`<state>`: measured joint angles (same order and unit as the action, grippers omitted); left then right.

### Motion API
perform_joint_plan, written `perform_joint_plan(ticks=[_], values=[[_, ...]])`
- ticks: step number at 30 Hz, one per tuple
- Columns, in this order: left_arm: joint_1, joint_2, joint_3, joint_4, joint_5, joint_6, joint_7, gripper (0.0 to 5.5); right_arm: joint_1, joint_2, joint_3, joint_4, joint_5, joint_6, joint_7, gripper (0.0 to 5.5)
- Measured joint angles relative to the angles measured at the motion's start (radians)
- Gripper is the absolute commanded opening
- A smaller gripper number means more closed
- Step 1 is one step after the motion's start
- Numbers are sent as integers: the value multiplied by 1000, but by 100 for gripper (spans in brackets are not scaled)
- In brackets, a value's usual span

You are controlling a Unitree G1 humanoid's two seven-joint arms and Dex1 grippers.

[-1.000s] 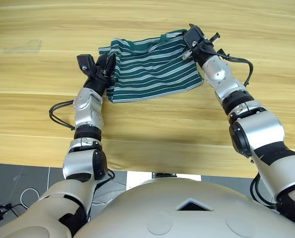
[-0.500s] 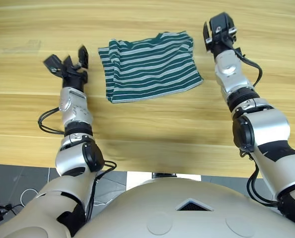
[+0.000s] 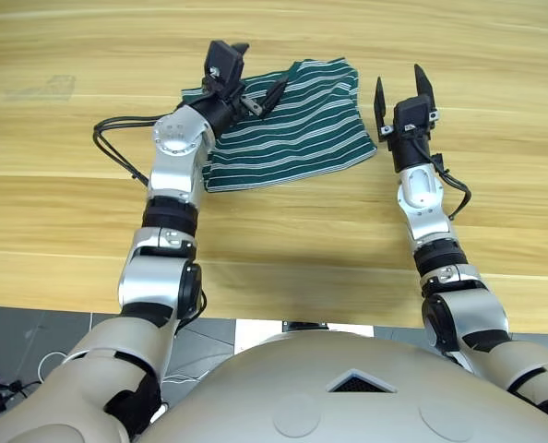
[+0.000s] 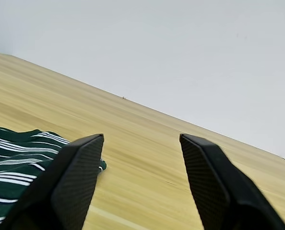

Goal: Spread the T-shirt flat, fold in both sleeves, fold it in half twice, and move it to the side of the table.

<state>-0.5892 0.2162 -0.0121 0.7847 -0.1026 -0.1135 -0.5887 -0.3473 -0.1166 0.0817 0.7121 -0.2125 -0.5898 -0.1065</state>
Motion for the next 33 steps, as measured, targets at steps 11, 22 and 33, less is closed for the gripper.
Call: perform_joint_plan(ticks=[11,22,33], values=[[31,-80,319,182,-326,187,-50,442,57,-28,-21,-97,0,66,-1,292],[501,-258,396,-567,-627,536,167,442,88,-31,-26,-188,-6,99,0,292],[1114,-269,179,-1254,-1002,1007,350,442,83,35,53,-174,-36,143,10,292]])
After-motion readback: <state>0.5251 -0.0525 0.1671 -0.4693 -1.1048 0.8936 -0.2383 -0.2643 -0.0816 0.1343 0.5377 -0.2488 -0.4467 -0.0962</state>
